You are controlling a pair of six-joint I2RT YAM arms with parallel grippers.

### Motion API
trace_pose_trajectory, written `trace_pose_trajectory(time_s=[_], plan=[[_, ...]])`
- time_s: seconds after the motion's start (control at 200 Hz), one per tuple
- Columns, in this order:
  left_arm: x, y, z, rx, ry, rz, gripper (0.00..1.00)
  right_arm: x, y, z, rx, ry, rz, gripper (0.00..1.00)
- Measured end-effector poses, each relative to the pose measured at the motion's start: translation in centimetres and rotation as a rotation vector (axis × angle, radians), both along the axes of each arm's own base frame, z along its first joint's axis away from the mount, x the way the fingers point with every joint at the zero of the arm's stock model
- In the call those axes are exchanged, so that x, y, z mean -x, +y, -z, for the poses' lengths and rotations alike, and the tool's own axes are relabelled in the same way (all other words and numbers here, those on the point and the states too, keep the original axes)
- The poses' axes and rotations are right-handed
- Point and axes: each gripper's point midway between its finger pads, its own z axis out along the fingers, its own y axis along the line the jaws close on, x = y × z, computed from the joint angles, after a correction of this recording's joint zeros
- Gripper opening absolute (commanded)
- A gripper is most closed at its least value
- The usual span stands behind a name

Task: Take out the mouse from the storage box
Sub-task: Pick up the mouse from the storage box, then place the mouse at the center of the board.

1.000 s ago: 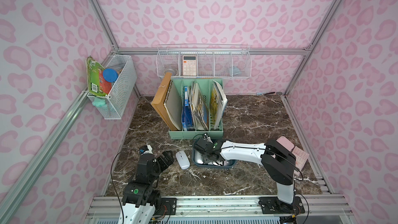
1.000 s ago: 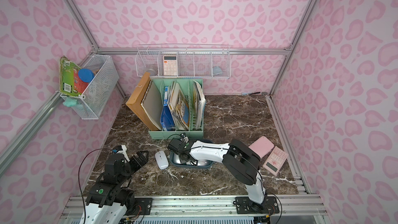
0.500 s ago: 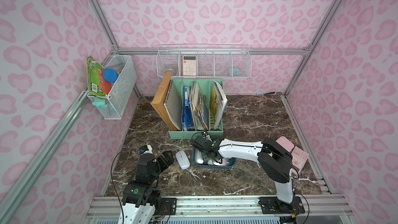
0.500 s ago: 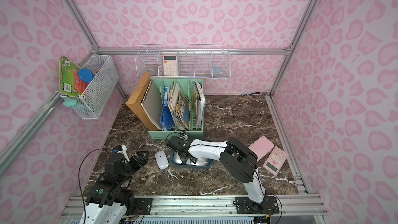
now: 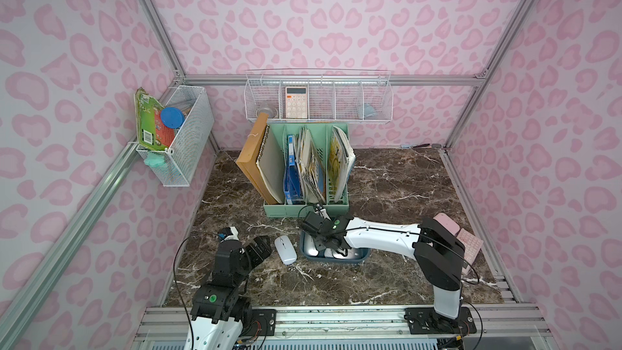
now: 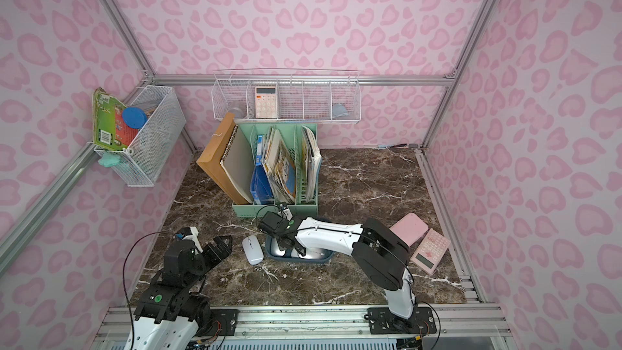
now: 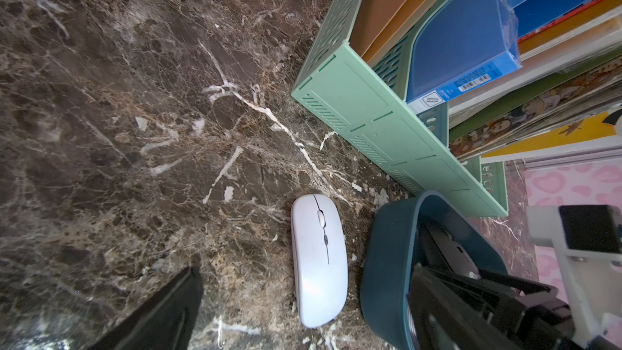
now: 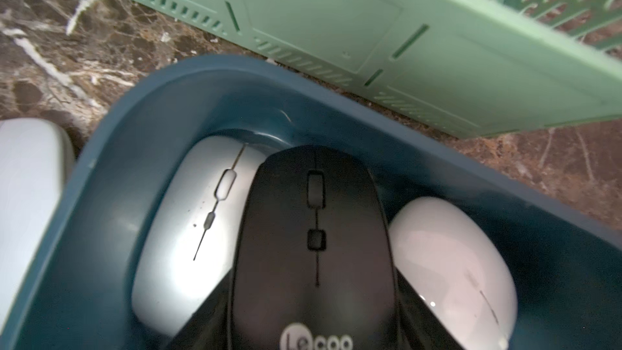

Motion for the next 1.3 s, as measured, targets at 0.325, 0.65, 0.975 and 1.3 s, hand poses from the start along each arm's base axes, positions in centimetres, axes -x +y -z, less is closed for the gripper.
trace_pose_trajectory(time_s=[0.325, 0.65, 0.975, 1.3], plan=[[0.0, 0.0, 0.1, -0.001, 0.004, 0.000, 0.99, 1.2, -1.4, -2.5, -0.049, -0.027, -0.009, 0.56], [0.0, 0.0, 0.4, -0.005, 0.020, 0.002, 0.99, 2.3, -5.3, -6.8, -0.141, -0.086, 0.027, 0.54], [0.0, -0.4, 1.1, 0.004, 0.066, 0.021, 0.99, 1.9, -12.8, -7.8, -0.175, -0.135, 0.157, 0.52], [-0.1, -1.7, 1.7, 0.070, 0.131, 0.058, 0.99, 2.3, -19.9, -4.2, -0.206, -0.137, 0.301, 0.51]])
